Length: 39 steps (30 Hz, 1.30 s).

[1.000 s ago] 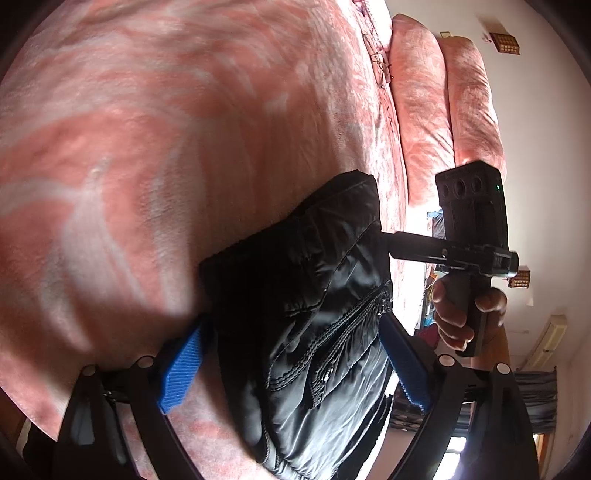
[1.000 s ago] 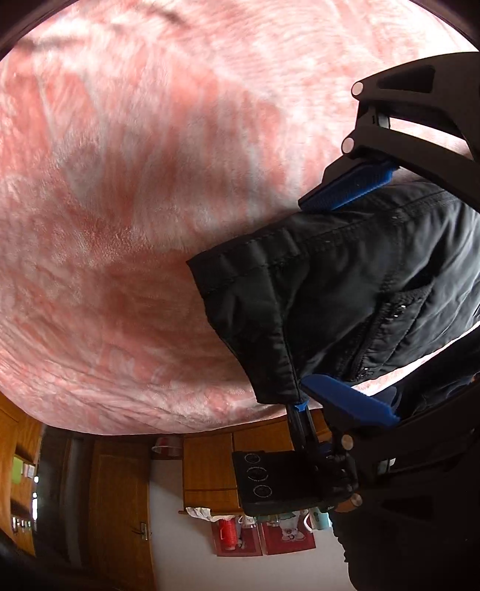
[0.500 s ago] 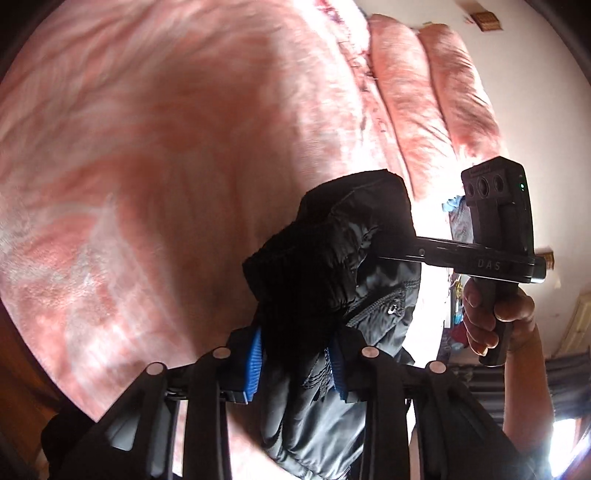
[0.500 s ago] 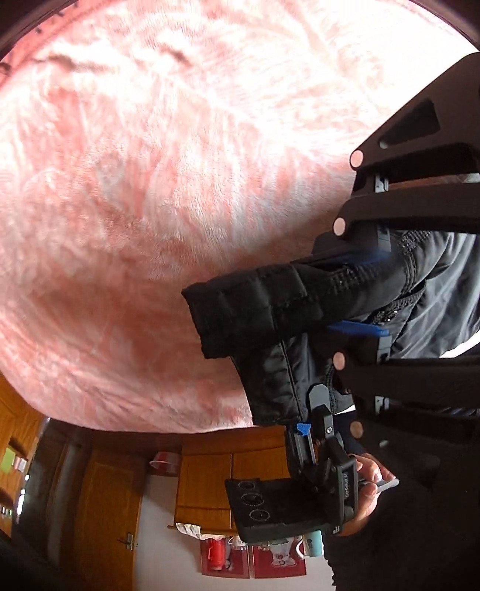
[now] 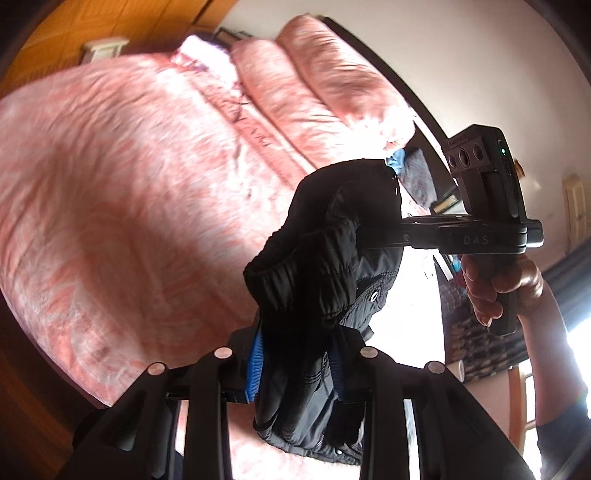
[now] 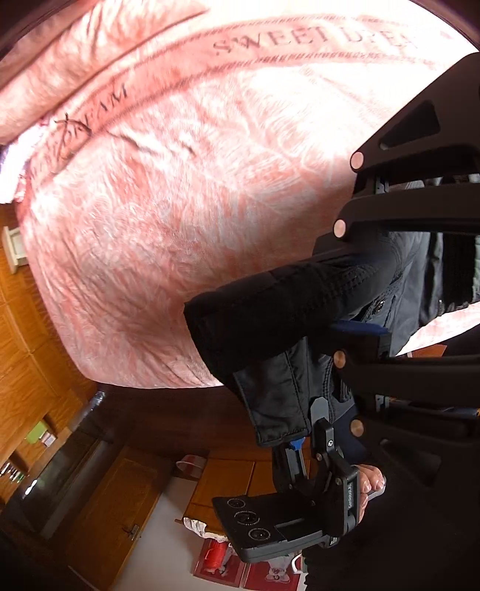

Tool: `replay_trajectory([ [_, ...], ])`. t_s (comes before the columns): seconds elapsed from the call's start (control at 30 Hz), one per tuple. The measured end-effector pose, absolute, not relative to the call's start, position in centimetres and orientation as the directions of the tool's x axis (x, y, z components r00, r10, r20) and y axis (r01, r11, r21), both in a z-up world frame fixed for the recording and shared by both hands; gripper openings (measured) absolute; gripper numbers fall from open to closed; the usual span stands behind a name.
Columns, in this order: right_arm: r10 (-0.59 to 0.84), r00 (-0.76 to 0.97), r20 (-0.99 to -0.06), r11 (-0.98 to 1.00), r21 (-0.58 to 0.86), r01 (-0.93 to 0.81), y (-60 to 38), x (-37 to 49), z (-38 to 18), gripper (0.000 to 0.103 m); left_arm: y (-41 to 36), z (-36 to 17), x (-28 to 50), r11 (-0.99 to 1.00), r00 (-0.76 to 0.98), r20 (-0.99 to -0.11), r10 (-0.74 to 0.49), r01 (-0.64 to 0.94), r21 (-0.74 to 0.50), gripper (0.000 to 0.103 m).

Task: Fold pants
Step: 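Lift the pants with both grippers and fold them over onto themselves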

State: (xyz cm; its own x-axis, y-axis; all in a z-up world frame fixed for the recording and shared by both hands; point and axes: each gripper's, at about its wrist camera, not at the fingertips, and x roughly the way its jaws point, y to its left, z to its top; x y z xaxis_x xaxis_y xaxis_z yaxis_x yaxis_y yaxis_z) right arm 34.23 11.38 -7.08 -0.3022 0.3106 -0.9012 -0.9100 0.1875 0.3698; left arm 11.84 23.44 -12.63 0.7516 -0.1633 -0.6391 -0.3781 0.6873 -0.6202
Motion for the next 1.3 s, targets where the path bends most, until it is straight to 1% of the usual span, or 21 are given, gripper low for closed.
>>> replay_trajectory([
  [0.13, 0.342, -0.248, -0.906, 0.203, 0.329, -0.922, 7.8, 33.6, -4.2, 0.023, 20.6, -9.6, 12.1, 0.752, 0.761, -0.629, -0.160, -0.319, -0.577, 0.030],
  [0.33, 0.380, -0.179, -0.908, 0.240, 0.283, -0.929, 3.8, 32.3, -2.0, 0.023, 16.5, -6.3, 12.4, 0.815, 0.767, -0.618, -0.172, -0.242, -0.527, 0.029],
  [0.5, 0.413, -0.139, -0.900, 0.280, 0.271, -0.921, 0.5, 32.0, -0.9, 0.023, 13.4, -4.6, 12.5, 0.854, 0.769, -0.613, -0.180, -0.187, -0.486, 0.029],
  [0.87, 0.462, -0.075, -0.884, 0.337, 0.253, -0.907, -4.8, 31.6, 0.2, 0.023, 8.0, -2.7, 12.6, 0.913, 0.767, -0.616, -0.180, -0.102, -0.394, 0.029],
  [1.3, 0.488, -0.025, -0.872, 0.372, 0.234, -0.898, -9.1, 30.9, 0.7, 0.023, 3.2, -1.6, 13.1, 0.943, 0.758, -0.621, -0.200, -0.023, -0.333, 0.029],
])
